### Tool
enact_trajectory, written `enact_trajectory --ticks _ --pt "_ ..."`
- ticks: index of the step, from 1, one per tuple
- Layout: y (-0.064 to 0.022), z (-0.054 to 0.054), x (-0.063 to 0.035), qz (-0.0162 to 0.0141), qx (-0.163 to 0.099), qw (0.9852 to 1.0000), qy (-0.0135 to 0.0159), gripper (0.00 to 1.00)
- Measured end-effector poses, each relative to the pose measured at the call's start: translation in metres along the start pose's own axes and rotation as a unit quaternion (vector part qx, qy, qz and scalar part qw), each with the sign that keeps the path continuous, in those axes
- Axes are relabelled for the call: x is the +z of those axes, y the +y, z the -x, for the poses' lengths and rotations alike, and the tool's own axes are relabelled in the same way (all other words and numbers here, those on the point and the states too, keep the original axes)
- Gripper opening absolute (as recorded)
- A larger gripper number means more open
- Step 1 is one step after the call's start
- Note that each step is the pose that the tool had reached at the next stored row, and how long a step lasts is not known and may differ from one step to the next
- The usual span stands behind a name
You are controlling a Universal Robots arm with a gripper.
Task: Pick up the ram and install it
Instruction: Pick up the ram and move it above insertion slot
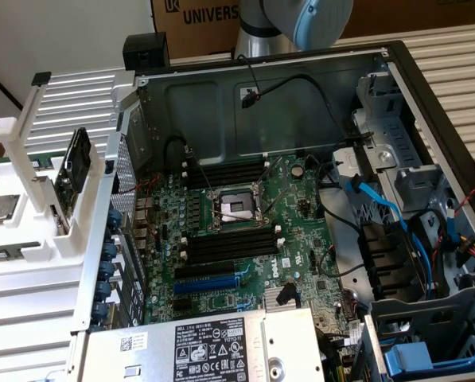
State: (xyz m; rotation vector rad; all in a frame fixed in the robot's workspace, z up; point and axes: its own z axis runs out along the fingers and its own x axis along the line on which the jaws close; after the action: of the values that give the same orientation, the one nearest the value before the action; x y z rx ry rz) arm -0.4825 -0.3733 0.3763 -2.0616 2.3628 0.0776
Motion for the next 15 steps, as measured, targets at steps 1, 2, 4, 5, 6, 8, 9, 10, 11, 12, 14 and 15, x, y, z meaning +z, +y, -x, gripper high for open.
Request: enact_trajectory --ticks 1,2,4,5,6,8,9,10,11,12,14,15 --pt "-0.0005 -0.003 0.0021 0.0002 -0.003 1.0000 0.0001 0.10" --pt "-0.0007 -0.005 0.0032 0.0002 -0.005 1.0000 0.0002 0.10" --pt "-0.0012 -0.008 0.0055 0.0004 -0.008 1.0000 0.0002 0.10" --pt "-0.0015 -0.010 0.0068 0.0006 -0.009 1.0000 0.0002 0.10" --pt "-0.0017 -0.012 0.0082 0.0007 -0.011 0.9999 0.0002 0.10" --pt "-0.0022 -0.014 0.0108 0.0011 -0.017 0.9999 0.0004 0.10" --pt "-0.0023 -0.015 0.0119 0.0013 -0.019 0.9998 0.0005 0.10" --pt "-0.0025 -0.016 0.0131 0.0014 -0.023 0.9997 0.0006 0.10" --pt "-0.0026 -0.016 0.0147 0.0016 -0.027 0.9996 0.0007 0.10" --pt "-0.0027 -0.017 0.0166 0.0018 -0.032 0.9995 0.0009 0.10" --pt "-0.0047 -0.017 0.0238 0.0024 -0.048 0.9988 0.0018 0.10" --pt "-0.0060 -0.017 0.0257 0.0025 -0.051 0.9987 0.0025 0.10"
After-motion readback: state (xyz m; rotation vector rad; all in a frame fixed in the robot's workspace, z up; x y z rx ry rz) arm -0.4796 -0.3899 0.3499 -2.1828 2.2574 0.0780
